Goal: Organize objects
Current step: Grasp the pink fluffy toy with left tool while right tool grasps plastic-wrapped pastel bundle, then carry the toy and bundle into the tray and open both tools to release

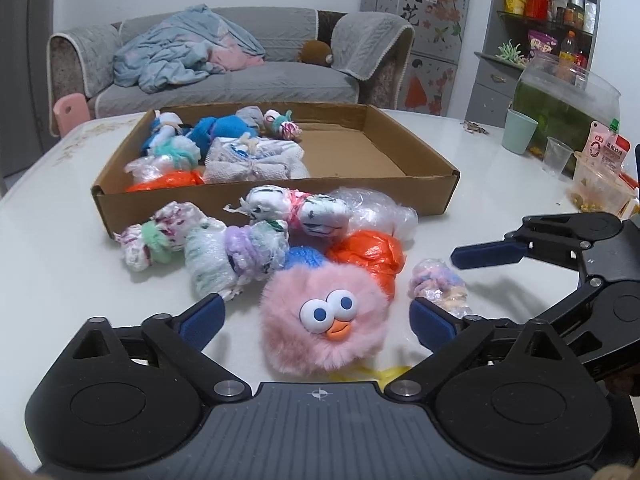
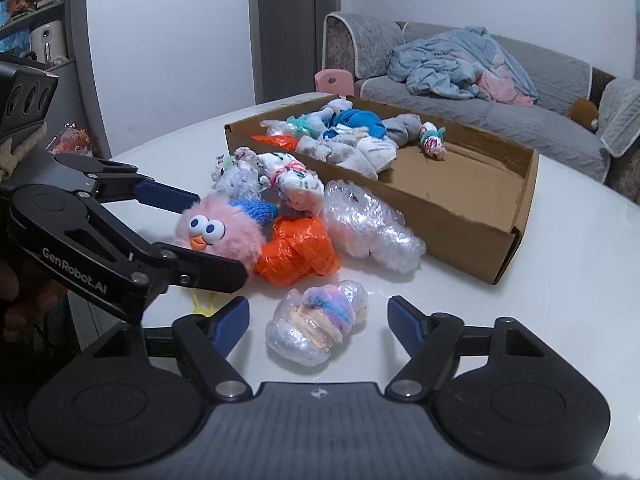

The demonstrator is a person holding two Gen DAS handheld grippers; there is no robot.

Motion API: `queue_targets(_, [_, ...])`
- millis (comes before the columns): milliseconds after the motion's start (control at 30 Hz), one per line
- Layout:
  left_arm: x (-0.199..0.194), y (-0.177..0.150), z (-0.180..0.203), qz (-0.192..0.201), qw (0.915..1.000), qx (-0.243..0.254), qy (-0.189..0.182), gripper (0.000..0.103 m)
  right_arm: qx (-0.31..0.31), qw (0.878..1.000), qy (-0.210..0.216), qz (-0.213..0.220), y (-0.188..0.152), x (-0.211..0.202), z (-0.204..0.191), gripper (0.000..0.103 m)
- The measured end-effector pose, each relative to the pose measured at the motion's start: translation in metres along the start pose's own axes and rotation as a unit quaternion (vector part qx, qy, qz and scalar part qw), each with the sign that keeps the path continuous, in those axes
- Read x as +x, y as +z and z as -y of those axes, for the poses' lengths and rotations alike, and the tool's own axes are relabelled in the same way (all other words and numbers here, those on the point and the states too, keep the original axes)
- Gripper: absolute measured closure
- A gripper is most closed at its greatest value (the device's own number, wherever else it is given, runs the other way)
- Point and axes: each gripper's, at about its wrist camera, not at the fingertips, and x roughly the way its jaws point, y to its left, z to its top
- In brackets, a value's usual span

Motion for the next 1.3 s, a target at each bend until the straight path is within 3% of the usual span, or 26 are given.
queue_targets(67, [0.003, -0.002, 0.0, -0.008, 0.9999, -0.001, -0.011, 0.021, 0.004, 1.0, 0.004, -0.007, -0.003, 0.003, 0.0, 0.045])
queue_targets(133, [0.006, -0.004, 0.001, -0.013, 0.9997, -0.001, -0.021, 0.036, 0.004, 1.0, -0.001, -0.006, -0.005, 0.003, 0.0, 0.048])
queue_targets(200, [0.007, -0.005, 0.003, -0.008, 0.9998, 0.011, -0.011, 0.043, 0.01, 1.0, 0.001, -0.003, -0.006, 0.002, 0.002, 0.054])
queue_targets(233, [0.006, -0.005, 0.004, -0.007, 0.9999, 0.013, -0.007, 0.055, 0.014, 1.0, 0.001, -0.001, -0.006, 0.001, 0.004, 0.059])
queue_targets(267, [0.006, -0.004, 0.003, -0.008, 0.9999, 0.012, -0.009, 0.058, 0.018, 1.0, 0.001, 0.0, -0.006, 0.0, 0.005, 0.065])
queue_targets(667, [-0.026, 0.01, 0.002, -0.001, 0.9991, 0.042, -0.003, 0.061, 0.028, 1.0, -0.006, 0.005, -0.001, -0.029, 0.021, 0.066])
queue_targets(800, [-0.044, 0.045, -0.002, 0.023, 0.9984, 0.052, -0.001, 0.061, 0.016, 0.999, -0.021, 0.021, 0.021, -0.05, 0.034, 0.066])
queue_targets(967, [-0.05, 0.117, -0.003, 0.068, 0.9949, 0.074, 0.002, 0.06, -0.002, 0.998, -0.039, 0.055, 0.072, -0.069, 0.064, 0.066])
queue_targets(1100, [-0.024, 0.176, 0.0, 0.072, 0.9951, 0.065, -0.022, 0.06, -0.016, 0.996, -0.05, 0.068, 0.117, -0.066, 0.093, 0.066])
queue_targets(1300, [0.068, 0.223, 0.021, 0.019, 0.9958, 0.047, -0.076, 0.06, -0.021, 0.997, -0.059, 0.053, 0.154, -0.026, 0.128, 0.066])
